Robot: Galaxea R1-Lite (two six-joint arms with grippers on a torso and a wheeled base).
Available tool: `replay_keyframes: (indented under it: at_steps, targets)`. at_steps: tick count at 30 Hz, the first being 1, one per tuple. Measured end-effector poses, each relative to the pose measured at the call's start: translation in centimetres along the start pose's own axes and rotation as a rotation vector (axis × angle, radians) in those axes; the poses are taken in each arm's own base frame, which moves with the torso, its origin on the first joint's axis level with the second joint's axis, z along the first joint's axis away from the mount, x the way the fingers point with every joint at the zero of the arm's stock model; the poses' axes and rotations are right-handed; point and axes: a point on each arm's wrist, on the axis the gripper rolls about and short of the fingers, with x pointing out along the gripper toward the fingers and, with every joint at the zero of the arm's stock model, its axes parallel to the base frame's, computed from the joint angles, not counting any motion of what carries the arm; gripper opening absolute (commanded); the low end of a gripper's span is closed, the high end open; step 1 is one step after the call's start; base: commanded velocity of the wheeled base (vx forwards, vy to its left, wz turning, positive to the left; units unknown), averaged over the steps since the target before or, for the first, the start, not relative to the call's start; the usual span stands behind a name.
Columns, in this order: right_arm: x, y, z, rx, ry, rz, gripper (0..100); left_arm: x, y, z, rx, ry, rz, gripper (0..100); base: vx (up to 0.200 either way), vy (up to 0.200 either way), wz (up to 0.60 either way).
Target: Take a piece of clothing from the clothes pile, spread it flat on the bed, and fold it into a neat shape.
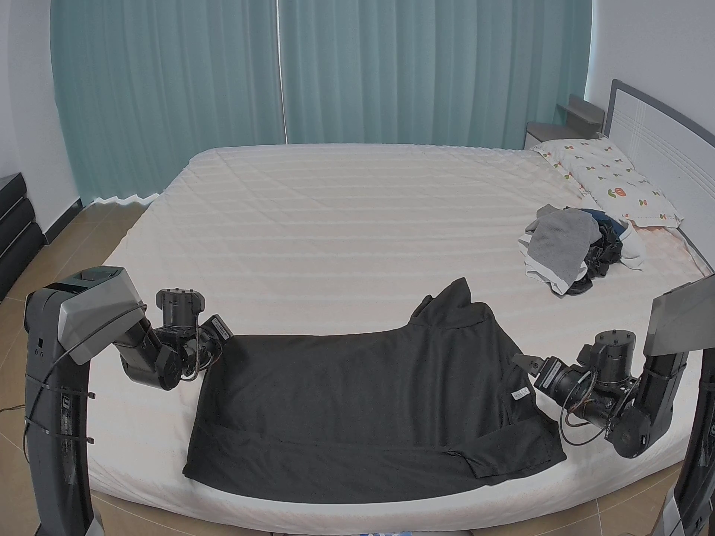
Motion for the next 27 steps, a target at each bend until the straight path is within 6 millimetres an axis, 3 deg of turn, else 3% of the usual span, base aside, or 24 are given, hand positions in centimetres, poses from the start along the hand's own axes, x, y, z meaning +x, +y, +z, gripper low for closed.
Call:
replay_keyframes:
  at_steps: [5, 16, 27]
  targets:
    - [2.9, 0.3, 1.1, -0.043, 0.012, -0.024, 100, -0.5, 0.2, -0.1, -0.001, -0.006, -0.005, 0, 0.000, 0.000, 0.00]
    - [10.8, 3.4, 5.8, -0.092, -0.001, -0.026, 100, -1.1, 0.9, -0.8, -0.010, 0.021, 0.009, 0, 0.000, 0.000, 0.00]
    - [17.9, 2.5, 7.1, -0.275, -0.005, -0.030, 100, -1.7, 1.5, -1.3, -0.023, 0.041, 0.023, 0, 0.000, 0.000, 0.00]
